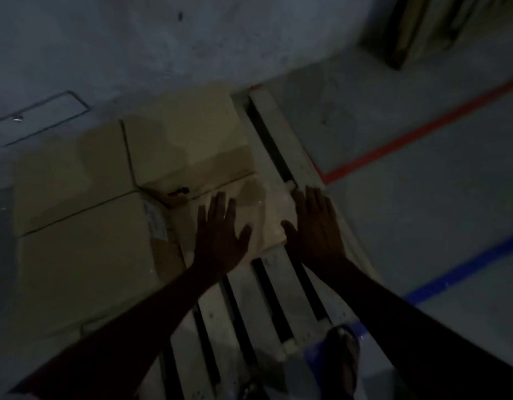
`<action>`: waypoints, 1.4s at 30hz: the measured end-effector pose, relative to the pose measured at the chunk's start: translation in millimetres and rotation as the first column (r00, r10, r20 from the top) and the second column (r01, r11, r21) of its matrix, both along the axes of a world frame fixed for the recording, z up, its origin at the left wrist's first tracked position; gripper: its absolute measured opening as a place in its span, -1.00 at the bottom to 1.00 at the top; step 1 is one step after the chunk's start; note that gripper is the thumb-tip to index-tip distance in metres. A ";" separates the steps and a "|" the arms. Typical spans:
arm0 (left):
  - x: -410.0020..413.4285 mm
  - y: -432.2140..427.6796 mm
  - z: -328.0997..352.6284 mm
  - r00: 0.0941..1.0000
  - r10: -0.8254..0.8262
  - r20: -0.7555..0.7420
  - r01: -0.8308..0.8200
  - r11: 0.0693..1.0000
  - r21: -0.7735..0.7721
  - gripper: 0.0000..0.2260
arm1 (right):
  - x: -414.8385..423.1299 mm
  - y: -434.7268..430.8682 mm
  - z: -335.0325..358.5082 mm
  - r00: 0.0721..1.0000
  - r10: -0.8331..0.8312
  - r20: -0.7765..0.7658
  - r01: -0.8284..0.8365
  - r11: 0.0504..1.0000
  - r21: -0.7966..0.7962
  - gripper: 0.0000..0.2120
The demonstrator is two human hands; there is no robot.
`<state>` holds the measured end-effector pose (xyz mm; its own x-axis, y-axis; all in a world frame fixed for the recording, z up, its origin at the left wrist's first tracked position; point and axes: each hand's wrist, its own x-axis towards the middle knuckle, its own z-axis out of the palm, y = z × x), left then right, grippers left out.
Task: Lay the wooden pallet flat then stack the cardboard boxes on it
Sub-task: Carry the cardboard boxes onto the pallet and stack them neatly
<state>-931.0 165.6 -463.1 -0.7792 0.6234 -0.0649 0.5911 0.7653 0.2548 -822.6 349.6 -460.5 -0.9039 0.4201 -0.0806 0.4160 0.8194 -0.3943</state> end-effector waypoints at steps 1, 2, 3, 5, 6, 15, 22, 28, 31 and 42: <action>20.9 7.6 -3.0 0.996 -0.082 -0.028 0.083 0.996 0.029 -0.36 | 33.6 2.4 -0.4 0.998 -0.061 -0.012 0.061 0.998 -0.008 -0.34; 45.9 20.2 -5.1 0.987 -0.156 -0.050 0.159 0.986 0.057 -0.36 | 73.6 6.3 -1.5 0.990 -0.134 -0.042 0.135 0.991 0.022 -0.34; 69.0 33.9 -5.3 0.976 -0.210 -0.060 0.214 0.974 0.072 -0.36 | 111.8 10.8 -2.6 0.977 -0.202 -0.067 0.206 0.977 0.059 -0.34; 119.8 62.6 -6.3 0.965 -0.259 -0.031 0.261 0.963 0.061 -0.34 | 190.6 20.9 -9.1 0.947 -0.315 -0.065 0.320 0.942 0.099 -0.35; 142.3 74.1 -8.1 0.962 -0.274 0.001 0.274 0.960 0.061 -0.33 | 224.9 22.8 -12.1 0.925 -0.375 -0.055 0.379 0.921 0.094 -0.33; 415.4 154.5 -69.6 0.758 -0.556 0.341 0.557 0.824 0.106 -0.22 | 541.2 -2.6 -80.7 0.368 -0.895 0.250 0.902 0.409 0.135 -0.31; 580.3 176.8 -150.7 0.610 -0.594 0.524 0.701 0.713 -0.009 -0.22 | 685.1 -20.0 -171.9 0.165 -0.876 0.452 0.972 0.223 0.075 -0.22; 621.4 172.2 -220.0 0.638 -0.420 0.646 0.636 0.760 -0.134 -0.22 | 739.9 -59.2 -232.4 0.046 -0.822 0.567 0.995 0.086 0.045 -0.11; 620.7 178.8 -231.1 0.679 -0.380 0.628 0.581 0.801 -0.145 -0.22 | 724.7 -71.6 -232.9 0.038 -0.907 0.418 0.992 0.084 0.092 -0.19; 613.1 262.6 -245.5 0.158 -0.945 0.287 0.977 0.108 -0.181 -0.24 | 627.8 -70.2 -258.6 0.081 -0.919 0.387 0.996 0.062 -0.061 -0.31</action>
